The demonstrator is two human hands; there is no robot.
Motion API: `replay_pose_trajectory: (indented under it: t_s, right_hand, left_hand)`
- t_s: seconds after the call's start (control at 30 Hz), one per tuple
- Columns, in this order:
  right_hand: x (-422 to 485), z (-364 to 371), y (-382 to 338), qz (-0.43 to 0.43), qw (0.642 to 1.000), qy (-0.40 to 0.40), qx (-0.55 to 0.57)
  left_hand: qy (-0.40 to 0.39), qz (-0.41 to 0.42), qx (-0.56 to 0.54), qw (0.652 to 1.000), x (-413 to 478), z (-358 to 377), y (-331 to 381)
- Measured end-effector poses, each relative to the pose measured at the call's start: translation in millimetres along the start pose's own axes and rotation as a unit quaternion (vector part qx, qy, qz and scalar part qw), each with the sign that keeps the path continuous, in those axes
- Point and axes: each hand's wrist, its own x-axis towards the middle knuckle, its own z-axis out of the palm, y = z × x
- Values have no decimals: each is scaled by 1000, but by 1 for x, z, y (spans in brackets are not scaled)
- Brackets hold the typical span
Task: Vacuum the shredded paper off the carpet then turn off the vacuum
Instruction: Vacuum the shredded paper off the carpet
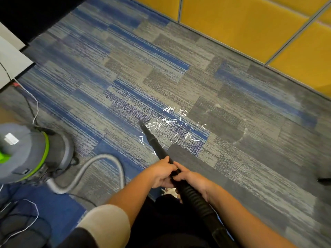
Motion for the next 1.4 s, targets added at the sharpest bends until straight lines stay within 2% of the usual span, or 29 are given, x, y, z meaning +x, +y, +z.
replay_pose_trajectory:
  t_s: [0.2, 0.47, 0.63, 0.83, 1.07, 1.4]
  right_hand:
    - [-10, -12, 11, 4, 999, 6, 39]
    - [-13, -1, 25, 10, 1000, -12, 5]
    - [-22, -3, 29, 4, 1000, -6, 17]
    - [-29, -16, 35, 1, 1000, 11, 28]
    - [-24, -3, 37, 8, 1000, -6, 2]
    - [-28, -6, 34, 4, 1000, 3, 9]
  left_hand:
    - [-40, -8, -3, 999, -4, 15, 2]
    - [-62, -19, -13, 998, -11, 10, -15]
    - [-56, -28, 3, 998, -7, 18, -17]
    - [-57, -1, 3, 998, -3, 38, -16]
    - [-29, -2, -3, 1000, -5, 27, -32]
    - [-40, -3, 10, 999, -1, 29, -27]
